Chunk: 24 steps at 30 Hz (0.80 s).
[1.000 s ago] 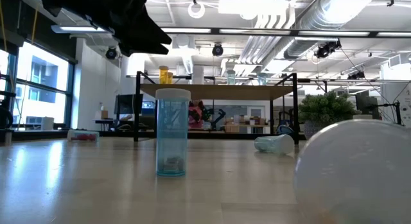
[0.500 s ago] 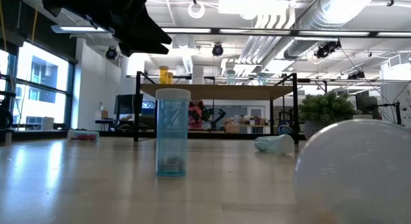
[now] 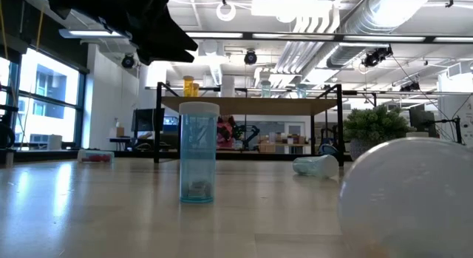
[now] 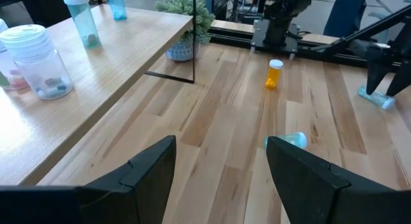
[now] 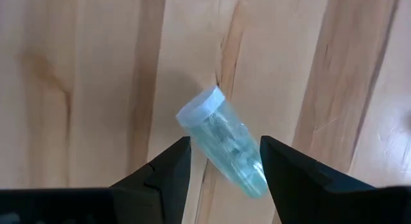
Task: Pick and place medicine bottles onto shelf by color
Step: Put the bottom green pill bottle on the shelf and aligned with the other green pill bottle
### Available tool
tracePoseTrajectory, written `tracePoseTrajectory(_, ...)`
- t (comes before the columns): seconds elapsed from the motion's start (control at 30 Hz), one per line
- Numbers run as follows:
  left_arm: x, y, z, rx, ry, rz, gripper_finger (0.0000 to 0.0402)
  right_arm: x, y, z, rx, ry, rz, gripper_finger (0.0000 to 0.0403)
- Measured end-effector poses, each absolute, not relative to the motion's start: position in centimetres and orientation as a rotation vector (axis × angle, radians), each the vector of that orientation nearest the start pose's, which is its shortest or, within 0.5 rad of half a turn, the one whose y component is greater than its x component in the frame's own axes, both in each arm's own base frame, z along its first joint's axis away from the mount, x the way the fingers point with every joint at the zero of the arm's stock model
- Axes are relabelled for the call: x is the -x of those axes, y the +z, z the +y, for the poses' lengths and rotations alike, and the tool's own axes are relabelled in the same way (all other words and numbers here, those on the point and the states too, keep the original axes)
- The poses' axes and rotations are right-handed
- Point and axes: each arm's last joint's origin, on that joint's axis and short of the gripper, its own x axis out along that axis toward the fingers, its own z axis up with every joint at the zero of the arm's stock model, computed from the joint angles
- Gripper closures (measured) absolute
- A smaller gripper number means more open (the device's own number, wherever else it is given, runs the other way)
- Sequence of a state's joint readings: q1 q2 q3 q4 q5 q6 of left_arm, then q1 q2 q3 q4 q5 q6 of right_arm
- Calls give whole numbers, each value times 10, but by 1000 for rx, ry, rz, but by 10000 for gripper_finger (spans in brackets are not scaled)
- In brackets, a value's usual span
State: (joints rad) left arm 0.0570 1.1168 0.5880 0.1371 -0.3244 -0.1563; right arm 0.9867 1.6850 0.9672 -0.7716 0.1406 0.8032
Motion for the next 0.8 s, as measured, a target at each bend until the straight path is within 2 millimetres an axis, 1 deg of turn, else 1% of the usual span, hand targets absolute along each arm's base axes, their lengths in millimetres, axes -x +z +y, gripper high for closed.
tracePoseTrajectory(0.2, -233, 233, 23, 101, 407, 360, 167, -160, 144, 234, 181, 97, 1430, 226)
tracePoseTrajectory(0.33, -233, 233, 23, 101, 406, 360, 167, -160, 143, 234, 179, 92, 1432, 231)
tracePoseTrajectory(0.43, -233, 233, 23, 101, 406, 360, 167, -159, 143, 234, 182, 87, 1439, 250)
tracePoseTrajectory(0.67, -233, 233, 23, 99, 406, 361, 167, -158, 144, 234, 166, 101, 1462, 315)
tracePoseTrajectory(0.8, -233, 233, 23, 98, 406, 361, 167, -160, 144, 234, 154, 84, 1437, 332)
